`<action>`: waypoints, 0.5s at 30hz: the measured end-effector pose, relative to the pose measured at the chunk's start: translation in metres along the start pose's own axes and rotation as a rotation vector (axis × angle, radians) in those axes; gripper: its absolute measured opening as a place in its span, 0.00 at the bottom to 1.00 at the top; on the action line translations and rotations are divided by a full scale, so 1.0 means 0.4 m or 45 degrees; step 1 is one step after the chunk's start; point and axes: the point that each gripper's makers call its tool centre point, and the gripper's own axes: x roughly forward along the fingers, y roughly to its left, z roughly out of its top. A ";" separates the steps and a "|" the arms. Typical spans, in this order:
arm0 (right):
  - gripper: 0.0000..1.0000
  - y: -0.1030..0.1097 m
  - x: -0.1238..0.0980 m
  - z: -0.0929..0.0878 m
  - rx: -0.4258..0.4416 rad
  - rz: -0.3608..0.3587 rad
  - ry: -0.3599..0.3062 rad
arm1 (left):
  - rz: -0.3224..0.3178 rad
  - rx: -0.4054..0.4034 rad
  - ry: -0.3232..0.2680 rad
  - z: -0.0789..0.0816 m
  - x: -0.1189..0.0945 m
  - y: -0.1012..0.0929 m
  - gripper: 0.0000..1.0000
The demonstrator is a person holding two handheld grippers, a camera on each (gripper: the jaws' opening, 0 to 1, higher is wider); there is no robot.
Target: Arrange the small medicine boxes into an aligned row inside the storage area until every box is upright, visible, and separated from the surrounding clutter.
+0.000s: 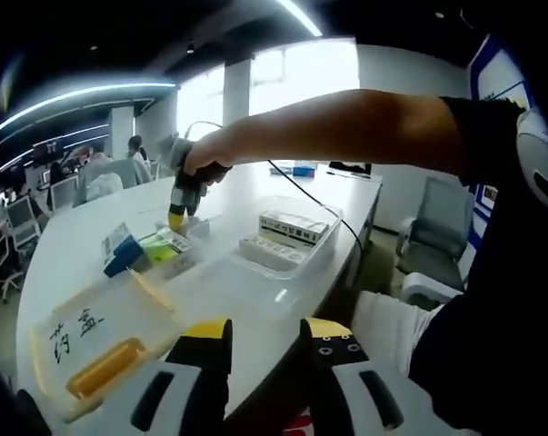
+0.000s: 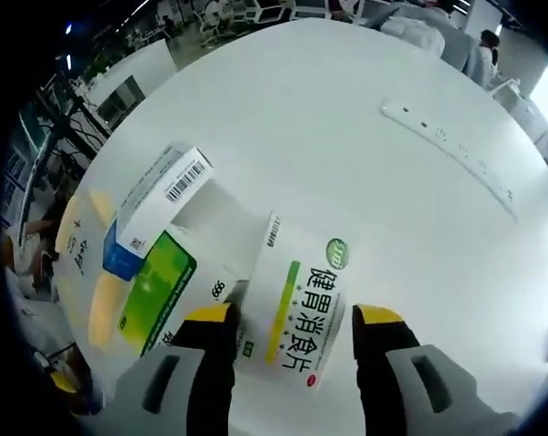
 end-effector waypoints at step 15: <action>0.48 -0.014 0.022 0.034 0.009 -0.032 0.038 | 0.019 -0.027 0.045 -0.020 -0.025 0.009 0.38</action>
